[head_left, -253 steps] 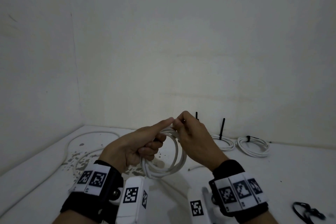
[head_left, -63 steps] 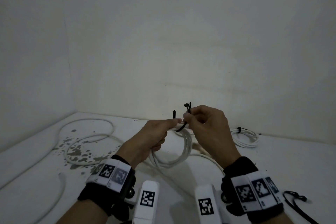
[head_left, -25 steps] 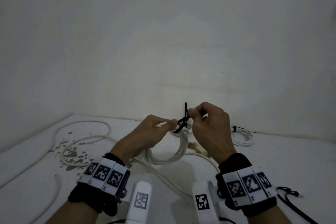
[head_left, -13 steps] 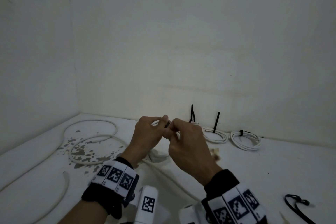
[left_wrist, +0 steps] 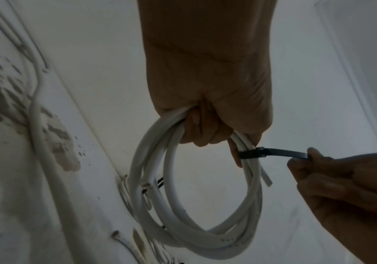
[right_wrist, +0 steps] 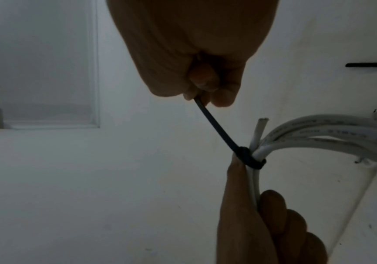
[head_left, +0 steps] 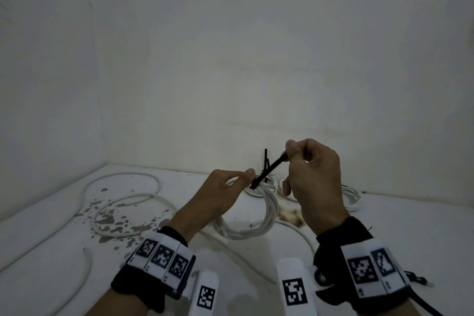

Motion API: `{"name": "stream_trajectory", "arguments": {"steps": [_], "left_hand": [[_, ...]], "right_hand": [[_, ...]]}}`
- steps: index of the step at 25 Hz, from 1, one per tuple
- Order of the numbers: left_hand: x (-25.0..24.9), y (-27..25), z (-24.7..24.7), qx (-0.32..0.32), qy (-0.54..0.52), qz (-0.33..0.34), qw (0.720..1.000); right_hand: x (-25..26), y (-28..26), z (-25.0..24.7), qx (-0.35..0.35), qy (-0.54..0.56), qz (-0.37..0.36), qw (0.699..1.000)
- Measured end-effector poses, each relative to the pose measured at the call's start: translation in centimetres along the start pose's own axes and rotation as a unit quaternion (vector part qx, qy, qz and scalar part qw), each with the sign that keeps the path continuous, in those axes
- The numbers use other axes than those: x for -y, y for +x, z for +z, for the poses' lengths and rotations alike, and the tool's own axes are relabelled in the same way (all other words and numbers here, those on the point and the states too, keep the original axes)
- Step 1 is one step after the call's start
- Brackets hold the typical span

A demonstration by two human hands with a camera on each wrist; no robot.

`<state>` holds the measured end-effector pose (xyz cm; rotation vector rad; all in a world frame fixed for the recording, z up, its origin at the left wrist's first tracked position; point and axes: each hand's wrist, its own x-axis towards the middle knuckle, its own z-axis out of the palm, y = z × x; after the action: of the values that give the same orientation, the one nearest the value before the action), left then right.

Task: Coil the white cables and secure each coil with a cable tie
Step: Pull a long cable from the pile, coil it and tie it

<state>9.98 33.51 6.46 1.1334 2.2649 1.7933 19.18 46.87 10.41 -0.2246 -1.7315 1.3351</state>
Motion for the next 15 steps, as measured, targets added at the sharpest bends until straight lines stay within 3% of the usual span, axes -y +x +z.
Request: {"name": "stream_trajectory", "arguments": {"steps": [5, 7, 9, 12, 15], "left_hand": [[1.2, 0.5, -0.5, -0.007, -0.042, -0.137, 0.99], [1.5, 0.7, -0.5, -0.028, -0.125, -0.181, 0.975], [1.1, 1.0, -0.5, -0.034, -0.215, -0.201, 0.955], [0.0, 1.4, -0.3, -0.012, -0.314, -0.218, 0.924], [0.3, 1.4, -0.1, 0.014, -0.355, -0.247, 0.902]], "right_hand": [[1.7, 1.3, -2.3, -0.009, 0.057, -0.038, 0.998], [1.7, 1.9, -3.7, 0.056, 0.057, -0.014, 0.997], [-0.1, 1.5, -3.4, 0.14, -0.008, 0.054, 0.989], [-2.8, 0.4, -2.2, 0.25, -0.081, 0.149, 0.953], [-3.3, -0.3, -2.5, 0.315, -0.061, 0.201, 0.925]]}}
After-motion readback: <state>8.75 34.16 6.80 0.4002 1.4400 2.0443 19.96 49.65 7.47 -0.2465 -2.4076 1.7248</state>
